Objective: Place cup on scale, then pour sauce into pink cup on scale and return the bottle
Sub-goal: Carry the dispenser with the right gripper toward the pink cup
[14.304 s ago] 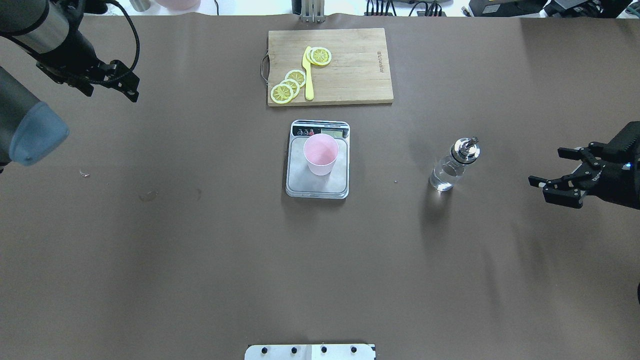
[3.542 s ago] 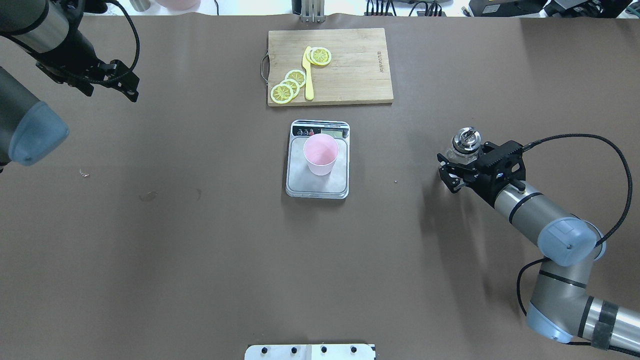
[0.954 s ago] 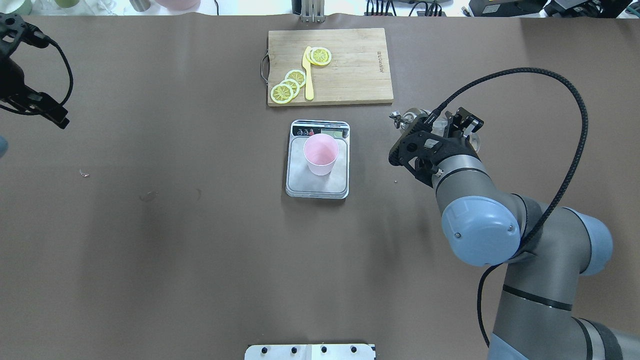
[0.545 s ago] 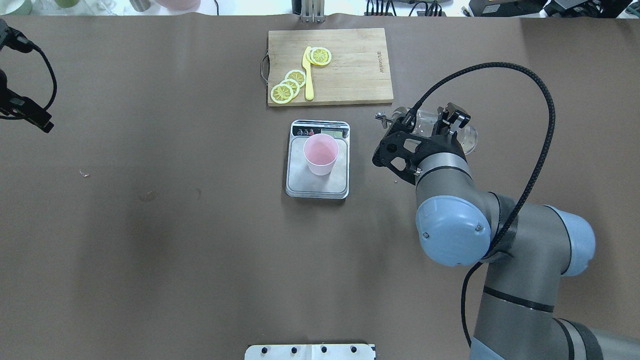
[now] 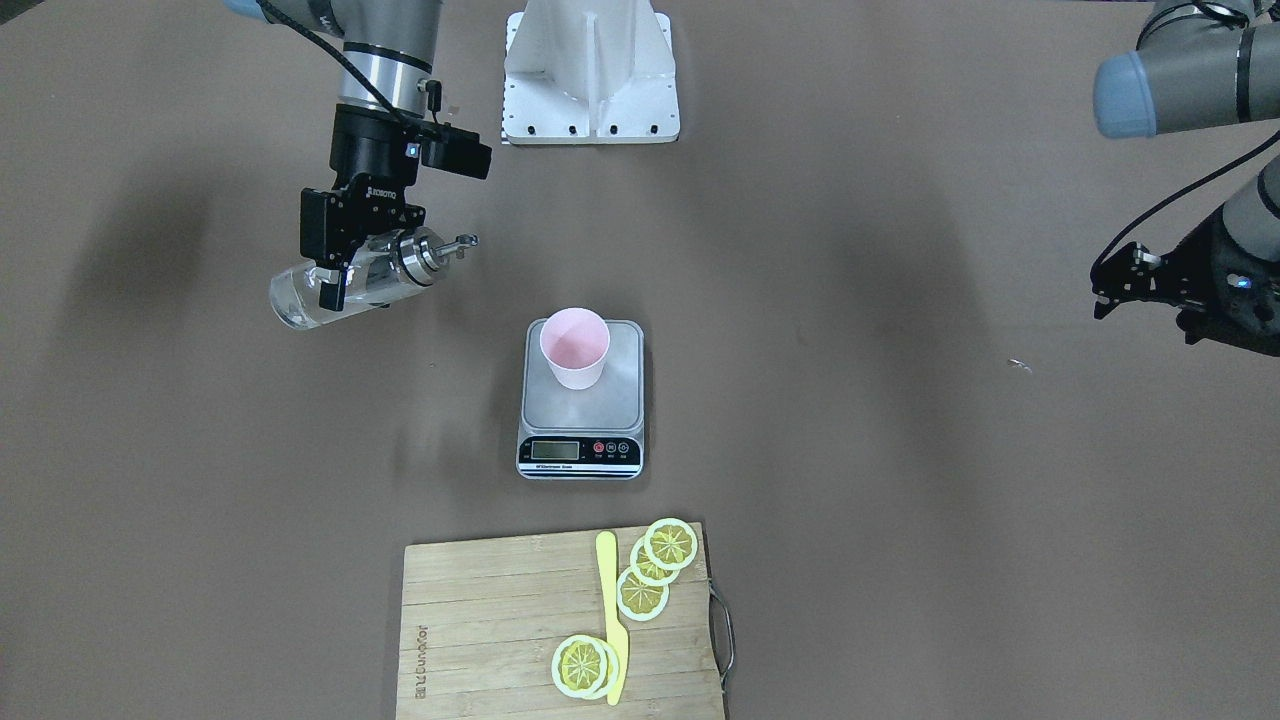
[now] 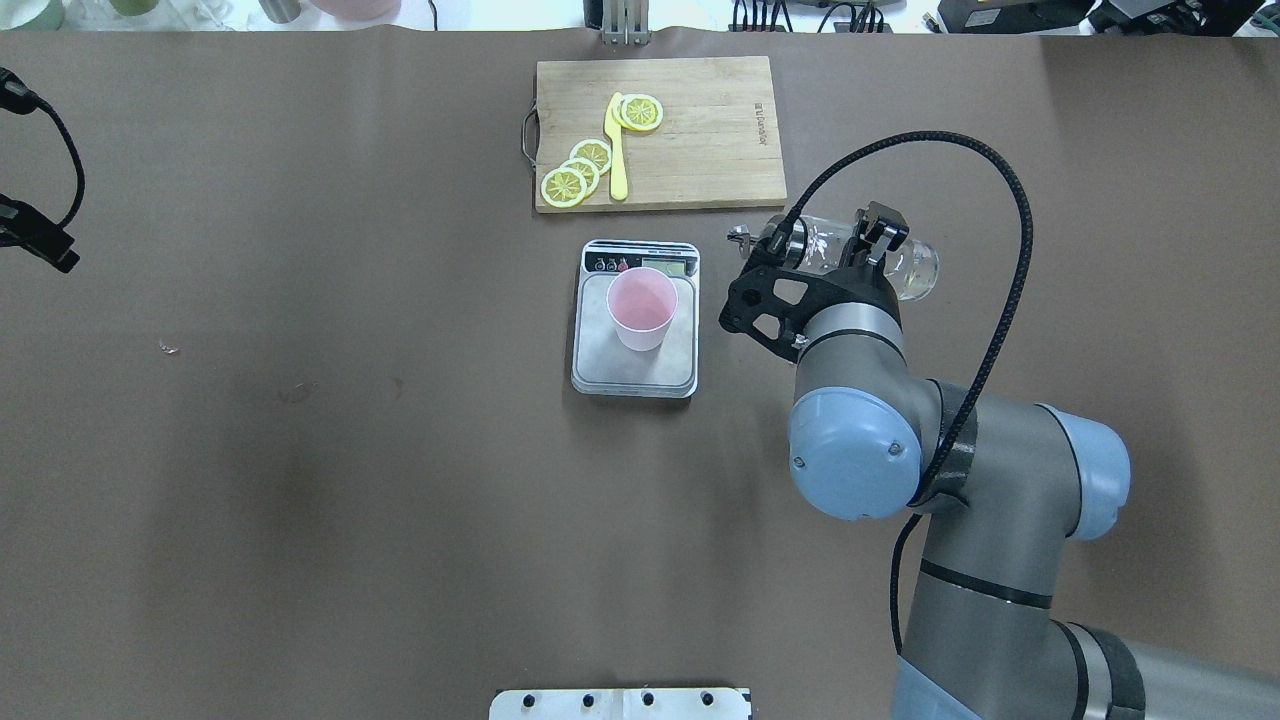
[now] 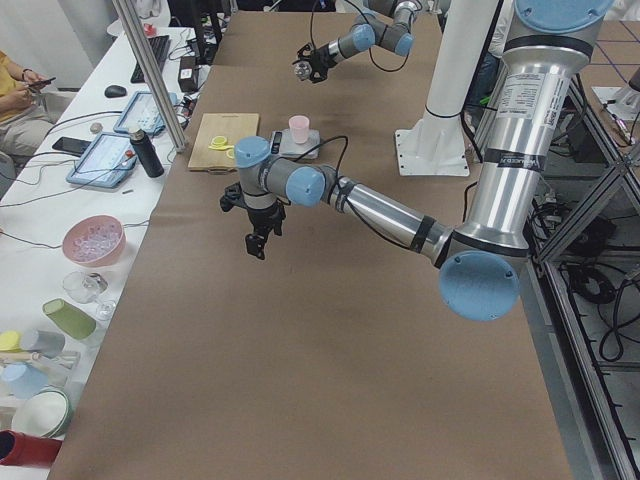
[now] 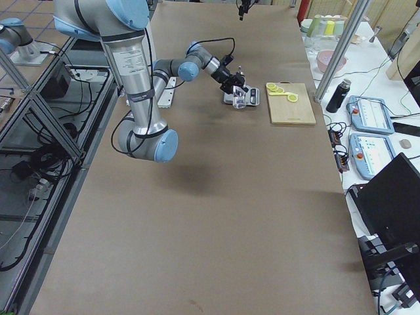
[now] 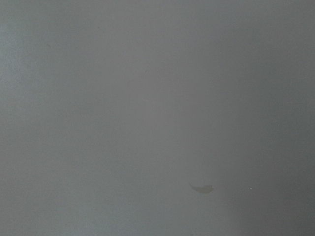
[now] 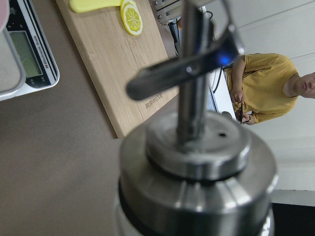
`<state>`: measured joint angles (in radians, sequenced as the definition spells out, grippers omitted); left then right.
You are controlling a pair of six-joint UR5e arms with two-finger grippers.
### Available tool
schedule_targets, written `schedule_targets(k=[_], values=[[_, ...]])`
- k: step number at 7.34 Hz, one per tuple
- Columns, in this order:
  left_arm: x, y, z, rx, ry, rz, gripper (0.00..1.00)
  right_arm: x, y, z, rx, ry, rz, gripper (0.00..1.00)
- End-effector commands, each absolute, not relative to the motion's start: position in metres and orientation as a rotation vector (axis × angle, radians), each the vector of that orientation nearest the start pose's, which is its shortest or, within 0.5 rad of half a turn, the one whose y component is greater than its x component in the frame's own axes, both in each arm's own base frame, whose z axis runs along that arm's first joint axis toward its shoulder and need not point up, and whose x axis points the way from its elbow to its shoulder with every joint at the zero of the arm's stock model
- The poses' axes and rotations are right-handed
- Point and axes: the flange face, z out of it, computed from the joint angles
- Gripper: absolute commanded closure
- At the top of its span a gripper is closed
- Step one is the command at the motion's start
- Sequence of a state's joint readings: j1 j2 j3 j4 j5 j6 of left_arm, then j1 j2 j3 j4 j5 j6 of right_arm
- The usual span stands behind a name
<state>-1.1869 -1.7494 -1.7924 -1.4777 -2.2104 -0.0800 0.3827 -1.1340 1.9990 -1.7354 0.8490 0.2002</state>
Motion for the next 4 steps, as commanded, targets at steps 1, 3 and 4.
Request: schedule_targets(k=[1, 3, 4], values=[[0.122, -0.547, 0.500, 0.134, 0.704, 0.440, 0.03, -0.455, -0.404, 0.246, 0.963, 0.138, -0.658, 0.76], [0.121, -0.547, 0.505, 0.126, 0.722, 0.446, 0.03, -0.466, -0.410, 0.244, 0.962, 0.154, -0.658, 0.76], [0.120, -0.547, 0.506, 0.125, 0.721, 0.444, 0.03, -0.475, -0.414, 0.242, 0.959, 0.161, -0.660, 0.76]])
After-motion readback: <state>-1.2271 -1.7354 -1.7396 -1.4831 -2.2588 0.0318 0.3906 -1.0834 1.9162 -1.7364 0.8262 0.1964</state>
